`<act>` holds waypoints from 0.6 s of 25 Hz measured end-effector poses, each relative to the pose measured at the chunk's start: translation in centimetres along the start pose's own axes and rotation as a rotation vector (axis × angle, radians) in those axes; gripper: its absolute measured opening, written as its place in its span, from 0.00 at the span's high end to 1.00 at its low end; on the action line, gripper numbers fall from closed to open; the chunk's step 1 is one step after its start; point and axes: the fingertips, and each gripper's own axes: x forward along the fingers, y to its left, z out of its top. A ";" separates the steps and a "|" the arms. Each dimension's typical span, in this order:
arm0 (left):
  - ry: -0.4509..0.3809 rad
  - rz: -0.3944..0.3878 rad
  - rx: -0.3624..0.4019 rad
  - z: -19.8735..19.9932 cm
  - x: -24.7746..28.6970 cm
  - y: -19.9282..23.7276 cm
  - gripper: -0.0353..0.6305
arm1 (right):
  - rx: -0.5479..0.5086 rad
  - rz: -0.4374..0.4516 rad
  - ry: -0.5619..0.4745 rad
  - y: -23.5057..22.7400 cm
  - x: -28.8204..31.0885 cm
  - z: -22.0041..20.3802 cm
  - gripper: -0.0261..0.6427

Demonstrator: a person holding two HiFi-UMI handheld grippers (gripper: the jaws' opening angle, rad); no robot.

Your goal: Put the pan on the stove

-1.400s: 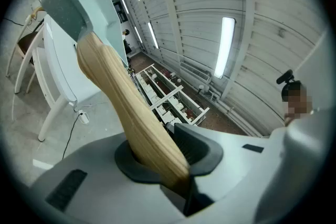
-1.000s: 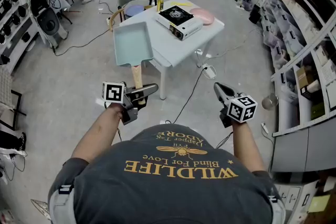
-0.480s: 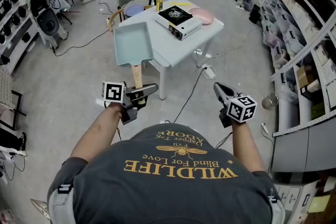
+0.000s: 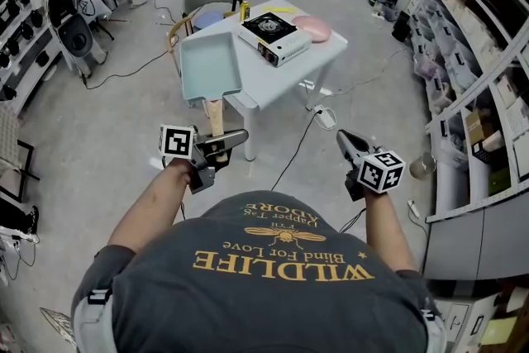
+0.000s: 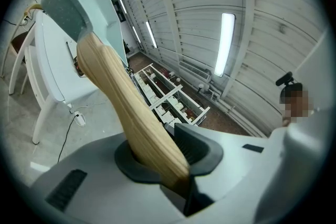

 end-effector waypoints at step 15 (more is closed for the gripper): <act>-0.053 0.029 -0.009 -1.3 7.8 -1.1 0.81 | 0.014 0.088 0.013 -7.2 -2.3 -0.4 0.96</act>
